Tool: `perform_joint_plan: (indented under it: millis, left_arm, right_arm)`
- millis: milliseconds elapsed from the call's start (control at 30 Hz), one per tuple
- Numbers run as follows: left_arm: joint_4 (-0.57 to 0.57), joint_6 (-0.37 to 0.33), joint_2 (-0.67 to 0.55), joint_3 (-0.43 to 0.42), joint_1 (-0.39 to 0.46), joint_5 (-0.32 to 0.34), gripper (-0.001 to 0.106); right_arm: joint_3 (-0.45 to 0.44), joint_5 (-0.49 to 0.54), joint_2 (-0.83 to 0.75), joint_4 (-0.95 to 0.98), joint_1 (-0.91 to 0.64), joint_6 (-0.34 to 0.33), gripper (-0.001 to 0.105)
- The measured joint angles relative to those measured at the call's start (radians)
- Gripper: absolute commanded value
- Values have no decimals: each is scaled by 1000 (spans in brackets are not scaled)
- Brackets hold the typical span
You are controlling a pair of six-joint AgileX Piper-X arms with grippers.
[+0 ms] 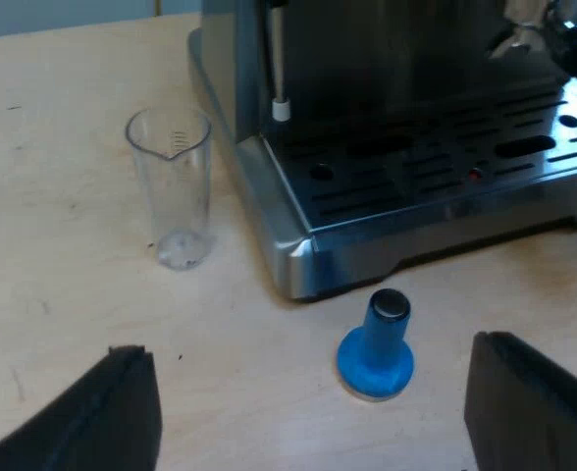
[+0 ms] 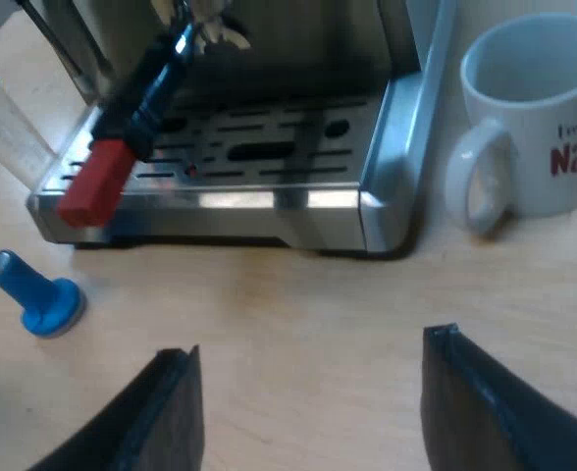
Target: Grind coffee beans and then tamp
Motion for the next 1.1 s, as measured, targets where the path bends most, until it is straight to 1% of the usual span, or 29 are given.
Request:
perform_joint_plan:
  millis: [133, 200, 367, 467, 567, 600, 667, 833, 1000, 1100]
  left_arm:
    - [-63, -4, 68, -9, -51, 27, 66]
    - [-94, -4, 113, -9, -88, 48, 66]
    - [-156, -4, 185, -9, -174, 102, 66]
    - [-202, -4, 223, -9, -227, 114, 66]
    - [-254, -4, 257, -9, -268, 145, 66]
    - [-275, -4, 272, -11, -284, 161, 66]
    - [-299, -4, 293, -10, -303, 169, 66]
    - [-393, -4, 353, -1, -352, 172, 66]
    - [-549, -4, 413, 70, -399, 207, 66]
    - [-611, -4, 436, 107, -417, 212, 66]
  right_arm:
    - [-47, -12, 66, 0, 37, -11, 52]
    - [-81, -19, 112, 0, 71, -37, 52]
    - [-137, -22, 198, 0, 149, -72, 52]
    - [-153, -22, 246, 0, 196, -83, 52]
    - [-155, -18, 291, 0, 251, -90, 52]
    - [-155, -8, 309, 0, 269, -94, 52]
    - [-155, 15, 330, 0, 305, -99, 52]
    - [-155, 92, 378, -9, 413, -101, 52]
    - [-155, 192, 425, -43, 553, -102, 52]
    - [-155, 254, 449, -54, 632, -102, 52]
